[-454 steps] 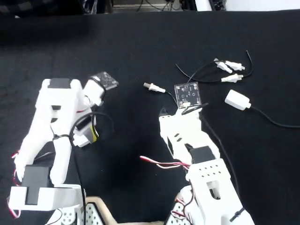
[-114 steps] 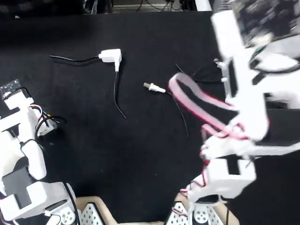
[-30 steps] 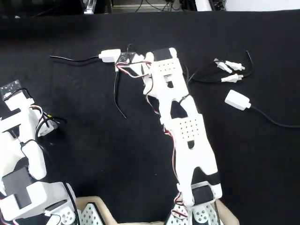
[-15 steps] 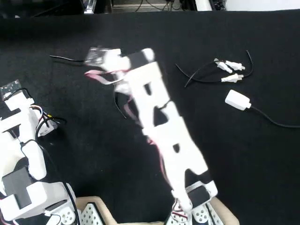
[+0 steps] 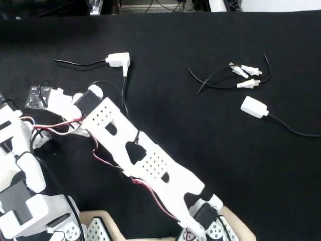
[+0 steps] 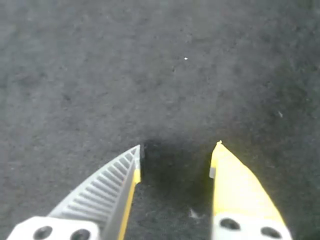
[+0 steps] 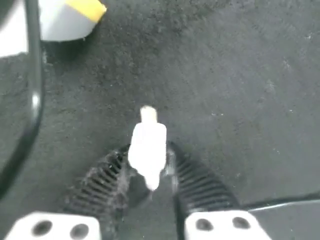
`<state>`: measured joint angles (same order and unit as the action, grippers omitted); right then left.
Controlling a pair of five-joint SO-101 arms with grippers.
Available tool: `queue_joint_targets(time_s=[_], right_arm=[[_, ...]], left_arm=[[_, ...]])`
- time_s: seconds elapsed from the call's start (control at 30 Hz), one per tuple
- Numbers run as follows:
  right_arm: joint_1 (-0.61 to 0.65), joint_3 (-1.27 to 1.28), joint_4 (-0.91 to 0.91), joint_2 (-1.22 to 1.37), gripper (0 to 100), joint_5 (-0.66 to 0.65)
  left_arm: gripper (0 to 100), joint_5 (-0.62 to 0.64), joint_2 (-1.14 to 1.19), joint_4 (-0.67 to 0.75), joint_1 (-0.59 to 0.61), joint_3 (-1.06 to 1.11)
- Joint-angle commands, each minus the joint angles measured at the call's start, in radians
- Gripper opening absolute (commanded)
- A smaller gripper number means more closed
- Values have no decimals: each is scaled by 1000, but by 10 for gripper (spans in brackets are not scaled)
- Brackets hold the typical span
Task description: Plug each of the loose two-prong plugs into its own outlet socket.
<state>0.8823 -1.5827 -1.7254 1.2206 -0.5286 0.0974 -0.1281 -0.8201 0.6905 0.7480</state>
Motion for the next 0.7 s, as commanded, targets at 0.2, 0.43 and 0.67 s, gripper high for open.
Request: queue_joint_targets(time_s=[0.2,0.43,0.67], right_arm=[[-86,-27,-43,-162,431,17],[-379,455,-43,-532,431,11],[-802,1162,71,-848,431,-210]], left_arm=[[228,-14,-11,15,-24,-18],[228,-14,-9,18,-25,-18],[228,-15,-9,58,-74,7]])
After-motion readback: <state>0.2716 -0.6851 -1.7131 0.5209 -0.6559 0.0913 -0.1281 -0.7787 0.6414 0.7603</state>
